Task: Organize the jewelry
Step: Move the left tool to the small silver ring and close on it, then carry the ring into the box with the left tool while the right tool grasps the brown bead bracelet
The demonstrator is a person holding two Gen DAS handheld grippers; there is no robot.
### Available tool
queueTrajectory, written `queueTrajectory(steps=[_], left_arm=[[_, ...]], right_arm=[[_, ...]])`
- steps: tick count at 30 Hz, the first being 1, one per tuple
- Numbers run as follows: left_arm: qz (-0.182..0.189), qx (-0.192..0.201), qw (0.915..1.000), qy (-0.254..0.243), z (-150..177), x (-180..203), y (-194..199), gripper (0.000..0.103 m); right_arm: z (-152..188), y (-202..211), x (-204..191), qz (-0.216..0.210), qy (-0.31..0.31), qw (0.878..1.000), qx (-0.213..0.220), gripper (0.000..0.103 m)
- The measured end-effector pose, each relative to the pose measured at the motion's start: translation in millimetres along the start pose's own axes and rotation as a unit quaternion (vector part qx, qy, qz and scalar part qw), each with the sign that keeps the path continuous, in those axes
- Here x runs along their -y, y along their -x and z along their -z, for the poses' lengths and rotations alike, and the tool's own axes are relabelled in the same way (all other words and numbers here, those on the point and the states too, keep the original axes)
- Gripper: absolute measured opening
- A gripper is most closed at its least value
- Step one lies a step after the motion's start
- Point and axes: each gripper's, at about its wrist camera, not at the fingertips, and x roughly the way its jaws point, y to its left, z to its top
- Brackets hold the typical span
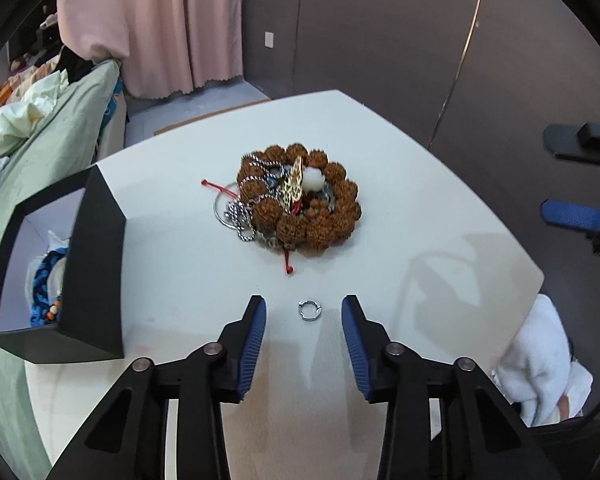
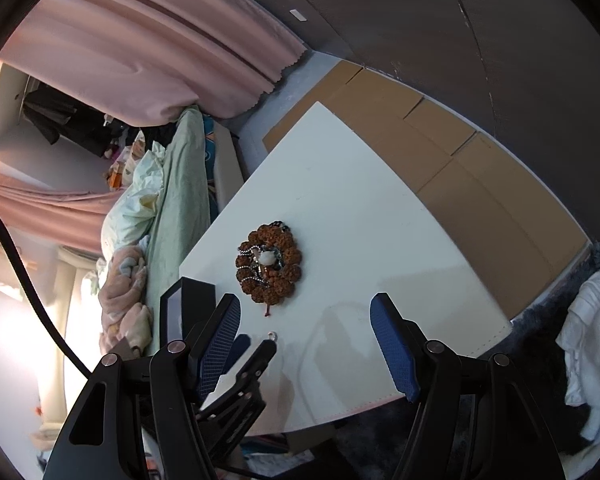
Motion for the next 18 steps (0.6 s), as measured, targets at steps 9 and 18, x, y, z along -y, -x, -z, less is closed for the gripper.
queueTrajectory(steps=[9,18], left_arm=[[-0.008,0.003,1.0,-0.004,-0.7,2.8,-11.4,0.034],[-0.002,0.008,0.9999,-0.011,-1.0,9.7,-13.3,0.013]], right_arm=[[-0.9,-1.8,0.1,-0.007,0.002,1.0,-0.01,0.068],[0.1,-6.5,-4.3,-0.003,0.009,1.0,-0.017,0.068]])
